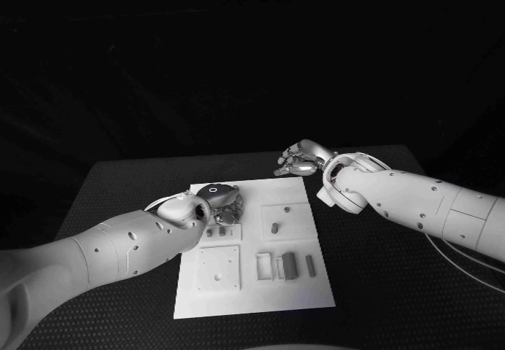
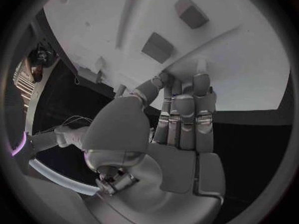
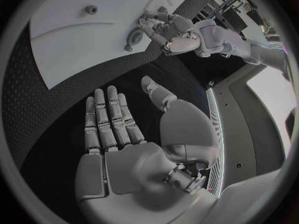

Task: Assemble the parts on the task board

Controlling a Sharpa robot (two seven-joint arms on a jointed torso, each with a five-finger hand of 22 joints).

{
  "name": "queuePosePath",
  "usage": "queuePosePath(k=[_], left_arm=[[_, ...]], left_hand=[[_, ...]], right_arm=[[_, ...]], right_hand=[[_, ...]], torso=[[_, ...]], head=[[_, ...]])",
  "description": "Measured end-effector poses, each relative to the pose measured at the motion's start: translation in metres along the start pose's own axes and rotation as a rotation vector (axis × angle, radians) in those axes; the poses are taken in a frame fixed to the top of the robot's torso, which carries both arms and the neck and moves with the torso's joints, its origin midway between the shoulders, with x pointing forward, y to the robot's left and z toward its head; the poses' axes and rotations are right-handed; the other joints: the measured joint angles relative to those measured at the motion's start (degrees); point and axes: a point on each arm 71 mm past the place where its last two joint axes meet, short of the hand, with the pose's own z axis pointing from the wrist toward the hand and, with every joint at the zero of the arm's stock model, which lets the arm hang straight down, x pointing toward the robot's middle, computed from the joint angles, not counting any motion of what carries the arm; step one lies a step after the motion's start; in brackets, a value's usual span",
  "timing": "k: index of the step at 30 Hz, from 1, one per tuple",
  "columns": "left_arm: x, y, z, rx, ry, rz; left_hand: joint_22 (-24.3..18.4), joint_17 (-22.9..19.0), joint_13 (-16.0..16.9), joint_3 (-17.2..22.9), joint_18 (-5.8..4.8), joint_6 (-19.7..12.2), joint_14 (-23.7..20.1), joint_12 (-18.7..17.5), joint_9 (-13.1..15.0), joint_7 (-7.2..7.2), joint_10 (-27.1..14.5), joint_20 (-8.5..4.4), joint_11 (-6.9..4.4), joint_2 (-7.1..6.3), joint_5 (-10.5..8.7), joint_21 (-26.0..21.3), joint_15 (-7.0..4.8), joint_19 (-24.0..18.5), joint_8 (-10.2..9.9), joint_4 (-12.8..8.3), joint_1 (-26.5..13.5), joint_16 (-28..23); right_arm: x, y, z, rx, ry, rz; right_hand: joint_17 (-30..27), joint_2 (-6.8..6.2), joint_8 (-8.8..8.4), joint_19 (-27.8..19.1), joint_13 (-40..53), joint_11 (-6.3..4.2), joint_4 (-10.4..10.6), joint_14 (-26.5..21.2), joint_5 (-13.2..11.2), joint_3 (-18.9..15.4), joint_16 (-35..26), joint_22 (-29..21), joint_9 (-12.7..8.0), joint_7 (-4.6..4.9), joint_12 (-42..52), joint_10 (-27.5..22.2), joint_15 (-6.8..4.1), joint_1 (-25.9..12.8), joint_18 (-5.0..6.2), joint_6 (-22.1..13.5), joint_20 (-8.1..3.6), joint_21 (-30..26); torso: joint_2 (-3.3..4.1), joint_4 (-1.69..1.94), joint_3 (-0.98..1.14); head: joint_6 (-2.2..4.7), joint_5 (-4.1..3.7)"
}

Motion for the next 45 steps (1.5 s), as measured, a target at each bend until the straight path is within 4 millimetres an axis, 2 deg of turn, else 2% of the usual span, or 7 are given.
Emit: queuePosePath(k=[10, 18, 30, 45], left_arm=[[0.002, 0.004, -0.005, -0.006, -0.018, -0.019], [0.001, 0.017, -0.016, -0.027, -0.031, -0.039], [-0.012, 0.01, -0.019, -0.006, -0.061, -0.073], [-0.019, 0.029, -0.034, -0.038, -0.05, -0.08]], left_hand=[[0.0, -0.1, 0.4, 0.4, -0.06, 0.4, 0.3, -0.1, 0.0, 0.01, 0.2, -0.22, -0.17, 0.22, -0.23, 0.0, -0.27, 0.4, 0.4, 0.1, 0.1, 0.0], [0.0, -0.1, 0.4, 0.6, -0.11, 0.4, 0.4, 0.2, 0.3, 0.01, 0.3, -0.12, -0.11, 0.23, -0.44, 0.2, -0.2, 0.5, 0.4, -0.1, 0.1, 0.0], [0.0, -0.1, 0.4, 0.7, -0.1, 0.4, 0.7, 0.2, 0.2, 0.0, 0.6, -0.12, -0.21, 0.23, -0.67, 0.2, -0.31, 0.5, 0.4, 0.0, 0.1, 0.0], [0.0, -0.1, 0.5, 0.9, -0.13, 0.4, 0.7, 0.0, 0.1, -0.02, 0.6, -0.21, -0.22, 0.22, -0.55, 0.2, -0.29, 0.8, 0.5, -0.1, 0.1, 0.0]], right_arm=[[0.0, 0.0, 0.0, 0.0, 0.0, 0.0], [0.0, 0.0, 0.0, 0.0, -0.001, 0.0], [-0.001, -0.001, -0.001, 0.0, -0.001, 0.0], [-0.002, -0.003, -0.002, 0.004, -0.003, -0.002]], right_hand=[[0.0, 0.0, 0.0, -0.2, -0.1, 0.0, 0.0, 0.0, 0.0, 0.0, 0.0, 0.0, 0.0, 0.0, 0.0, 0.0, 0.0, 0.0, 0.0, 0.0, -0.2, 0.0], [0.0, 0.0, 0.0, -0.4, -0.1, 0.0, 0.0, 0.0, 0.0, 0.0, 0.0, 0.0, -0.1, 0.0, 0.0, 0.0, -0.01, 0.0, 0.0, 0.0, 0.0, 0.0], [0.0, 0.0, 0.0, -0.4, -0.2, 0.0, 0.0, 0.0, 0.0, 0.0, -0.2, 0.0, 0.0, 0.0, -0.2, 0.0, -0.01, 0.0, 0.01, 0.0, 0.0, 0.0], [0.1, 0.0, 0.0, -0.4, -0.2, 0.21, 0.0, 0.0, 0.0, 0.0, -0.2, 0.1, 0.0, 0.0, -0.2, 0.2, -0.01, 0.0, 0.01, 0.0, 0.0, 0.0]], torso=[[-0.01, -0.01, 0.03], [-0.01, 0.0, 0.01], [-0.08, 0.07, -0.03], [-0.08, 0.07, -0.02]], head=[[0.2, -0.02], [0.6, -0.05], [0.92, 0.19], [0.95, 0.2]])
